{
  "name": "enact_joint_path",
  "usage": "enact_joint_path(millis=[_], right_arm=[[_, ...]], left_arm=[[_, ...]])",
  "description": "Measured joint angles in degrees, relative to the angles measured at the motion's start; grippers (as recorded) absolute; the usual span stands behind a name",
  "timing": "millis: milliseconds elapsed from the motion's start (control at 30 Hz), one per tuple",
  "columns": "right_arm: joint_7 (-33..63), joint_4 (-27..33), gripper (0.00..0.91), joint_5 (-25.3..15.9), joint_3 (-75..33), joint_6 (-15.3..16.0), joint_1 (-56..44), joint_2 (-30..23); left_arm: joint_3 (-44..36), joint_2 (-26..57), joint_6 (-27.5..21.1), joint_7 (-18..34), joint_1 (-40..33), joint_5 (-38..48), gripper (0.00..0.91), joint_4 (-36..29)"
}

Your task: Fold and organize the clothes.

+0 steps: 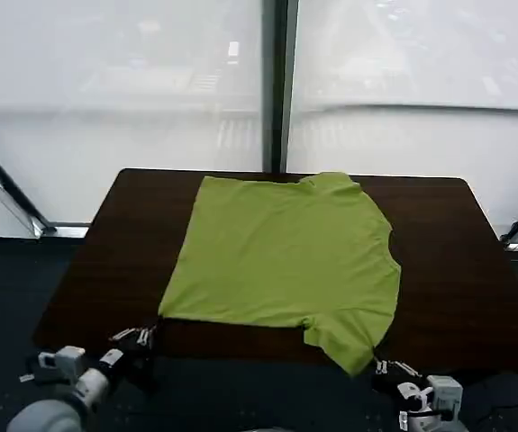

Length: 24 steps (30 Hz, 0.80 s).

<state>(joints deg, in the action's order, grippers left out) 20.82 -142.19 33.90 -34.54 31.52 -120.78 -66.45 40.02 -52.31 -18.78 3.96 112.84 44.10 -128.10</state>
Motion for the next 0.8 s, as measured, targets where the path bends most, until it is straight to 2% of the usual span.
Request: enact_joint_path(millis=[233, 367, 700, 800], right_arm=[[0.2, -1.3, 0.000, 2.5, -1.6, 0.0, 0.5, 0.9], [-0.3, -1.0, 0.000, 3.7, -2.2, -0.4, 2.9, 1.8], [-2.4, 3.7, 0.000, 3.9, -0.8, -2.3, 16.6, 3.8], [-3.6, 6.3, 0.000, 2.6, 0.2, -3.7, 20.3, 3.4]], left_arm=[[3.5, 0.0, 0.0, 0.1, 3.7, 0.9, 0.000, -2.1], [4.5, -0.4, 0.0, 0.6, 3.6, 2.6, 0.000, -3.2], [4.6, -1.7, -1.1, 1.5, -3.7, 7.9, 0.000, -2.3], [3.9, -1.9, -1.1, 1.4, -6.3, 7.6, 0.000, -1.3]])
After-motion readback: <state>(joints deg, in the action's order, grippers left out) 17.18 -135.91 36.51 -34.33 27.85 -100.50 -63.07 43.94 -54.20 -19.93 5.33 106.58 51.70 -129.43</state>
